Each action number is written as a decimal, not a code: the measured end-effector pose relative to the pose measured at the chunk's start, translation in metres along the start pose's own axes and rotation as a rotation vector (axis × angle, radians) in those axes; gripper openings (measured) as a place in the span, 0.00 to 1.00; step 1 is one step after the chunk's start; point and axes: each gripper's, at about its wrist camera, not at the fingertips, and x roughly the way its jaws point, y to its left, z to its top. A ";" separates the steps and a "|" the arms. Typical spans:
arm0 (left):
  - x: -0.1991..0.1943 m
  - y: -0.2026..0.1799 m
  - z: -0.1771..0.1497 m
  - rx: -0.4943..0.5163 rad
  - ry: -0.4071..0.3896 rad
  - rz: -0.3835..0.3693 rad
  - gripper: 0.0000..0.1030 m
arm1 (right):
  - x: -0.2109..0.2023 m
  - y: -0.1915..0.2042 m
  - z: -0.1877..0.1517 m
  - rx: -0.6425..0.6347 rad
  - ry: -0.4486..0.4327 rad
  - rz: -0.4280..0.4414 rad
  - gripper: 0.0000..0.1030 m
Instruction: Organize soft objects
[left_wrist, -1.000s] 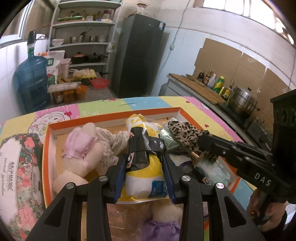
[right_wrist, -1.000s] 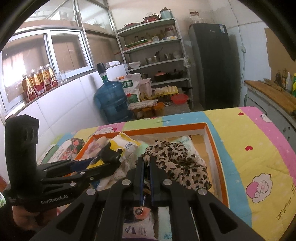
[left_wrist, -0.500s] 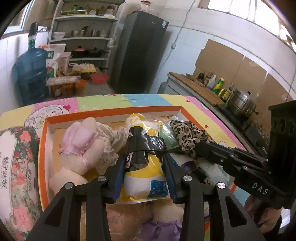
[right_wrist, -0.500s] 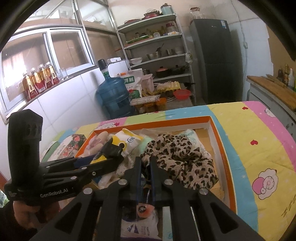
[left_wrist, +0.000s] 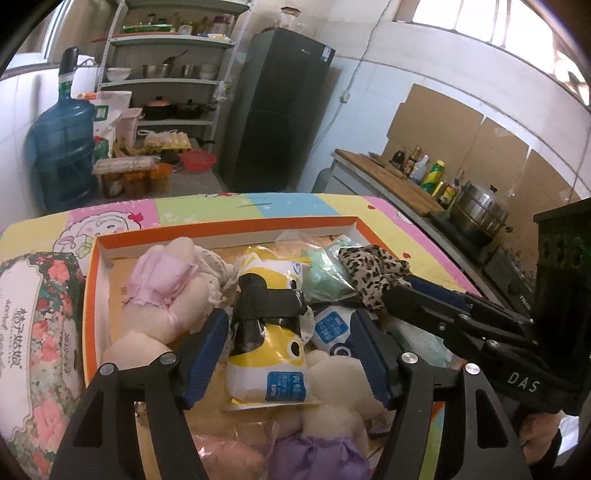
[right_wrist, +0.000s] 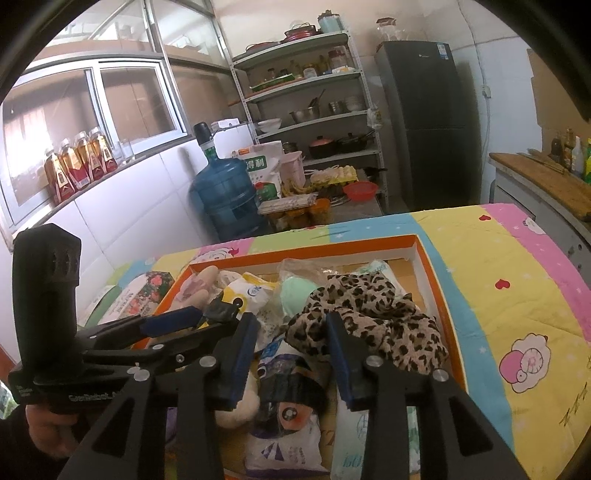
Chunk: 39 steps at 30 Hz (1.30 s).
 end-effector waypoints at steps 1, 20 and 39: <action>-0.003 -0.001 0.000 0.000 -0.004 -0.002 0.68 | -0.001 0.001 0.000 -0.001 -0.001 -0.001 0.38; -0.092 -0.003 -0.017 0.017 -0.153 0.058 0.68 | -0.049 0.053 -0.005 -0.069 -0.095 -0.046 0.38; -0.223 0.004 -0.088 -0.001 -0.346 0.285 0.68 | -0.107 0.152 -0.060 -0.165 -0.213 -0.118 0.38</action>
